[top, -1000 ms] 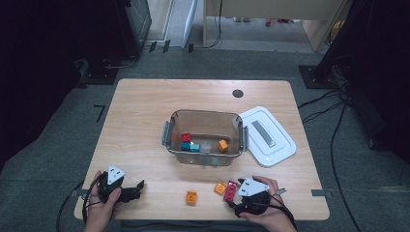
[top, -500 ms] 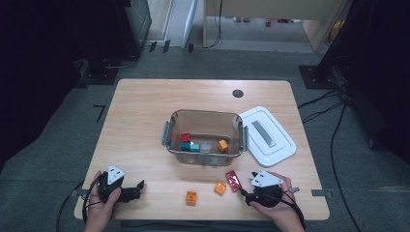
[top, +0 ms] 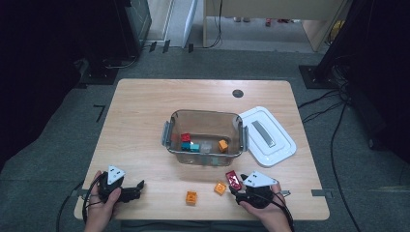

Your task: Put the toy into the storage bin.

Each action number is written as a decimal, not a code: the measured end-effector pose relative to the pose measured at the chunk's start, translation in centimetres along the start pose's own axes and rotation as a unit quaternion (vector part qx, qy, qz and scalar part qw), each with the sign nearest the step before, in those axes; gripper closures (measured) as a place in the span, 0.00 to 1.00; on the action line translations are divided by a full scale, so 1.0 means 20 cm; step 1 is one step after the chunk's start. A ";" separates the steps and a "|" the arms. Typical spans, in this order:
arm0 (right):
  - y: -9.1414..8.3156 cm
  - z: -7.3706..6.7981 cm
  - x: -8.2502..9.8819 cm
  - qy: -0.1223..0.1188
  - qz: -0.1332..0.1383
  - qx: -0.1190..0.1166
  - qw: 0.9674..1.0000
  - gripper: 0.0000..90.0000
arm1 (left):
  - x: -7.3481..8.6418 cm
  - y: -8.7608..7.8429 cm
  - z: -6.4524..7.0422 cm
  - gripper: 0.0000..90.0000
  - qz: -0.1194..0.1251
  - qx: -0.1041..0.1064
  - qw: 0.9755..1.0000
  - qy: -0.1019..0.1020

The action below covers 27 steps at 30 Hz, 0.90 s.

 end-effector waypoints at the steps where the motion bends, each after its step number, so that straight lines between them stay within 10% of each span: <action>1: 0.01 -0.01 0.00 -0.001 -0.001 0.002 1.000 0.46 | 0.00 0.00 0.00 0.02 0.000 0.000 1.000 0.000; 27: 0.05 0.05 0.01 0.012 -0.006 -0.009 1.000 0.67 | 0.00 0.00 0.00 0.02 0.000 0.000 1.000 0.000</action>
Point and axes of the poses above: each handheld gripper's, and its own axes: y roughly forward along the jaws, x roughly out of its underside, z roughly to its right, the point moved 5 cm from there along y, roughly forward along the jaws
